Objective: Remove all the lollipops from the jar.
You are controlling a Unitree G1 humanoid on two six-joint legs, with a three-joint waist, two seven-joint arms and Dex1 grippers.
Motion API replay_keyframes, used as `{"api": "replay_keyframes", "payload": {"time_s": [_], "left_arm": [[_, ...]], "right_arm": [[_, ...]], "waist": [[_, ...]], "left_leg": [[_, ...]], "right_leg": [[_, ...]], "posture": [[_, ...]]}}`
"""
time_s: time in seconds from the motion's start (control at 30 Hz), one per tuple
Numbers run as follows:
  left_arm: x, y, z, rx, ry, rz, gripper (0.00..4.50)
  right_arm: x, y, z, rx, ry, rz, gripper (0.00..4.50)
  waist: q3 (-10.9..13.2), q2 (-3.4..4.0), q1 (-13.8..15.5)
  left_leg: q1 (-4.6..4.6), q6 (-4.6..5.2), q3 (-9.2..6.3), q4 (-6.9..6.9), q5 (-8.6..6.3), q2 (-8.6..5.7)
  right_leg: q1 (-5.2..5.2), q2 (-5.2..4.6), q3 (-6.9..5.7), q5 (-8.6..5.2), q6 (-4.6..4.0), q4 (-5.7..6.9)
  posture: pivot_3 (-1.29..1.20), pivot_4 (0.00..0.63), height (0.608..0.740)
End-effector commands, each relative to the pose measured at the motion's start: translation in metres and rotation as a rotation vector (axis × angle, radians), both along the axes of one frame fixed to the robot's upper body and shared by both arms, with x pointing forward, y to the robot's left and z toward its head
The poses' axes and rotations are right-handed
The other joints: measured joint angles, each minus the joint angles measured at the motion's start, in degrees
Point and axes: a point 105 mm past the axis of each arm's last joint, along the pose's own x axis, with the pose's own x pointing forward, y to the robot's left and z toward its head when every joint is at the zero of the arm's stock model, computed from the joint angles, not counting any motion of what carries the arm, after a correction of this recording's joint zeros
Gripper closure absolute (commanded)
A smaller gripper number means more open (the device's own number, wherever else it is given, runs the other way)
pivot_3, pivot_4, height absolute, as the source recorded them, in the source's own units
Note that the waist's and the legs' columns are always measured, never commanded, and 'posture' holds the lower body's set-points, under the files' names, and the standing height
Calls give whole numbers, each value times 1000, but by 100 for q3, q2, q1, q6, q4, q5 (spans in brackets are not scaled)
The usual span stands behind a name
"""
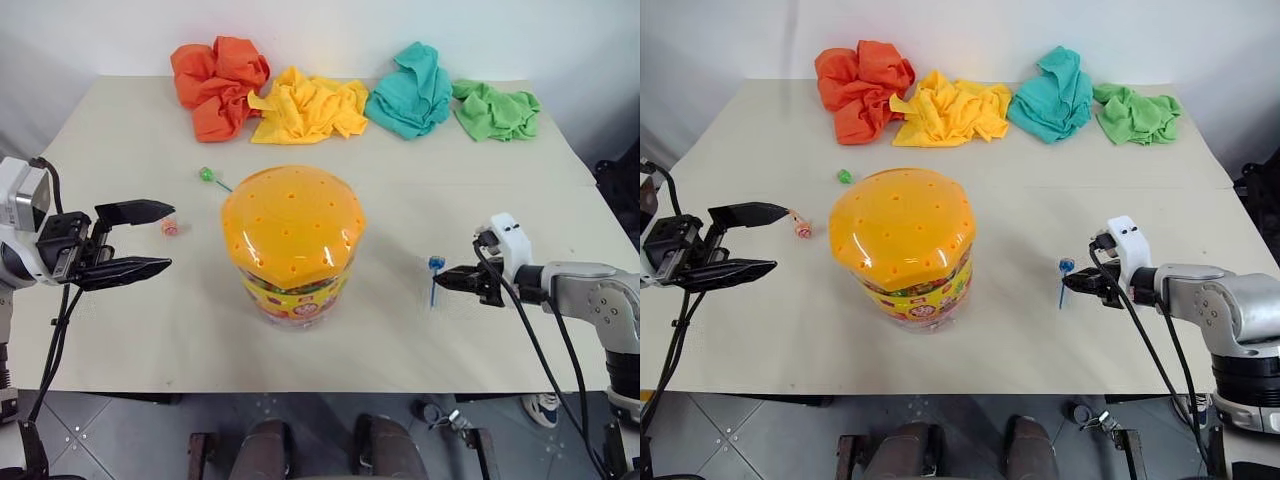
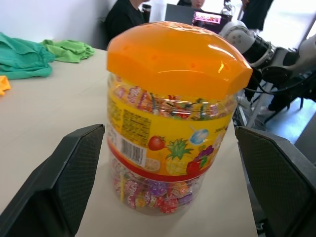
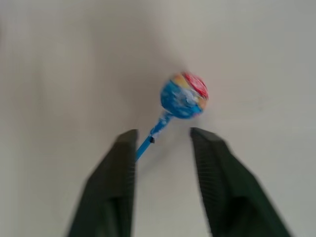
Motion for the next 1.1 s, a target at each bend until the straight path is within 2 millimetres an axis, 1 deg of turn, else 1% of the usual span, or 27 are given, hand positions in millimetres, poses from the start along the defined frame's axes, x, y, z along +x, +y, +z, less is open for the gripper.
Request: {"api": "replay_keyframes", "payload": {"time_s": [0.03, 0.1, 0.17, 0.33, 0.37, 0.43, 0.5, 0.57, 0.63, 0.7, 0.77, 0.83, 0.93, 1.1], "left_arm": [[-4, 2, 15, 26, -65, 40, 0], [0, 3, 19, 21, -54, 68, 0], [3, 4, 23, 17, -57, 105, 0], [11, 4, 25, 27, -50, 141, 0], [10, 3, 25, 22, -61, 131, 0], [10, 1, 26, 10, -77, 113, 0], [11, 1, 25, 14, -50, 105, 0], [13, 3, 22, 33, -56, 121, 0], [13, 15, 17, 36, -46, 167, 0], [12, 24, 13, 40, -40, 212, 0], [8, 38, 5, 45, -7, 257, 0], [4, 48, 0, 14, 21, 290, 0], [1, 57, -12, 4, 50, 335, 0], [-1, 62, -19, 11, 42, 374, 0]], "right_arm": [[-6, -2, 12, 24, -51, 26, 1475], [-11, 0, 21, 46, -83, 64, 755], [-18, 1, 40, 74, -155, 126, 90], [-27, 3, 96, 95, -426, 301, 41], [-33, 9, 108, 85, -492, 386, 41], [-40, 15, 120, 61, -553, 501, 41], [-47, 18, 120, 24, -565, 604, 41], [-51, 17, 116, -16, -562, 684, 41], [-53, 5, 98, -82, -508, 743, 41], [-54, -5, 84, -121, -462, 770, 41], [-52, -16, 76, -119, -451, 757, 41], [-49, -22, 72, -113, -475, 740, 41], [-43, -20, 72, -95, -502, 719, 41], [-37, -16, 68, -76, -517, 707, 41]], "waist": [[0, 0, 0], [0, 0, 4], [0, 0, 8], [0, 0, 8], [0, 0, 6], [0, 0, 2], [0, 0, 2], [0, 0, 3], [0, -1, 6], [0, -1, 6], [0, 0, 1], [0, 0, -4], [1, 1, -17], [1, 1, 5]], "left_leg": [[0, 0, 0, 0, 0, 0], [0, 0, 0, 0, 0, 0], [-1, 0, 0, 0, 0, 0], [4, 1, 0, 0, -1, -1], [5, 1, 0, -1, -1, -1], [5, 1, 1, -1, 0, 0], [5, 1, 1, 0, 0, 0], [6, 1, 2, 0, -1, 0], [5, 1, 3, 0, -1, 0], [6, 2, 4, 1, -1, -2], [7, 3, 9, 2, -2, -1], [8, 3, 10, 2, -2, 0], [12, 2, 10, 2, -1, 4], [14, 2, 11, 5, -1, 4]], "right_leg": [[0, 0, 0, 0, 0, 0], [0, 0, 0, 0, 0, 0], [0, 0, 0, 0, 0, 0], [4, 0, 2, 0, 1, -1], [4, 0, 2, 0, 1, 0], [3, 0, 2, 0, 1, -1], [3, 1, 2, 0, 1, 0], [4, 1, 2, 0, 1, -1], [4, 1, 2, 0, 1, -1], [6, 0, 2, 0, 1, -2], [5, 0, 5, 0, 1, -2], [4, 0, 5, 0, 1, 0], [5, 1, 6, 0, 1, 2], [7, 1, 9, 0, 1, 3]], "posture": [[0, 150, 740], [0, 150, 740], [0, 150, 740], [0, 150, 740], [0, 150, 740], [0, 150, 740], [0, 150, 740], [0, 150, 740], [0, 150, 740], [0, 150, 740], [0, 150, 740], [0, 150, 740], [0, 150, 740], [0, 150, 740]]}}
